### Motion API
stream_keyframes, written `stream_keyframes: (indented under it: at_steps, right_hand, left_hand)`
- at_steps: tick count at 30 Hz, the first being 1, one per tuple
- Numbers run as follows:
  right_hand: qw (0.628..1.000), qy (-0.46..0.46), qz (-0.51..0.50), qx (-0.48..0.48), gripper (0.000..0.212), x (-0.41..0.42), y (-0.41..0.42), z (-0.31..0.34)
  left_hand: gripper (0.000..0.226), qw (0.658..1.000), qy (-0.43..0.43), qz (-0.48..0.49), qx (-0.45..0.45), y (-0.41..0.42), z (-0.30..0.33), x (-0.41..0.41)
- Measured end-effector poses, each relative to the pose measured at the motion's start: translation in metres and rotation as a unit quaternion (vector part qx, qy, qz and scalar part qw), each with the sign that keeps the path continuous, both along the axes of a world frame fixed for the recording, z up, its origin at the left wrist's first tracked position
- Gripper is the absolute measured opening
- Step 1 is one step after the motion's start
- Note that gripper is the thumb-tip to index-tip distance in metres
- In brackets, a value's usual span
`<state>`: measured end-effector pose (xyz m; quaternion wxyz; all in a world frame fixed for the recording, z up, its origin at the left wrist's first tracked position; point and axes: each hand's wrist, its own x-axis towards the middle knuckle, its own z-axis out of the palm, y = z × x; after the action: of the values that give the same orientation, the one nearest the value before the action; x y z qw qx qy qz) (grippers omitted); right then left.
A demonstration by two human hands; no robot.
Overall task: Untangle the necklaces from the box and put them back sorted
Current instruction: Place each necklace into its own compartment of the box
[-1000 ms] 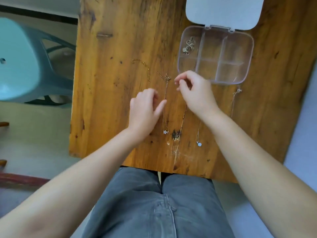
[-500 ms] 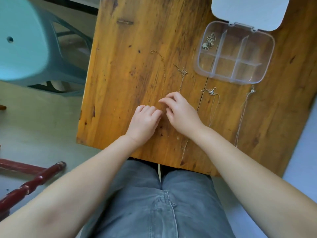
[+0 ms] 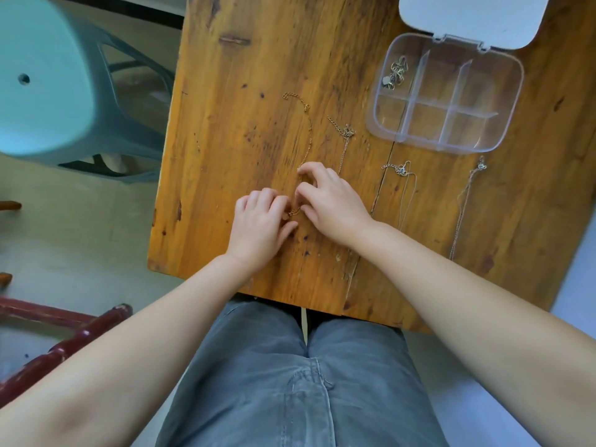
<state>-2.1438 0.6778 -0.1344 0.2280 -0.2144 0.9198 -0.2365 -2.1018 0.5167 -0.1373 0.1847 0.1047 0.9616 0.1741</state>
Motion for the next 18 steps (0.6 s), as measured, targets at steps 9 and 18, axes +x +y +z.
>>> stream_keyframes:
  at_steps: [9,18]
  right_hand:
    - [0.999,-0.007,0.003,-0.038,0.023,0.004,0.002,0.004]
    - [0.845,-0.18,-0.382,-0.328,0.024,-0.039,0.081,0.066]
  left_hand:
    - [0.01,0.986,0.023,0.073,0.149,0.0,0.025,-0.022]
    - [0.01,0.942,0.063,0.224,0.243,0.024,0.066,-0.102]
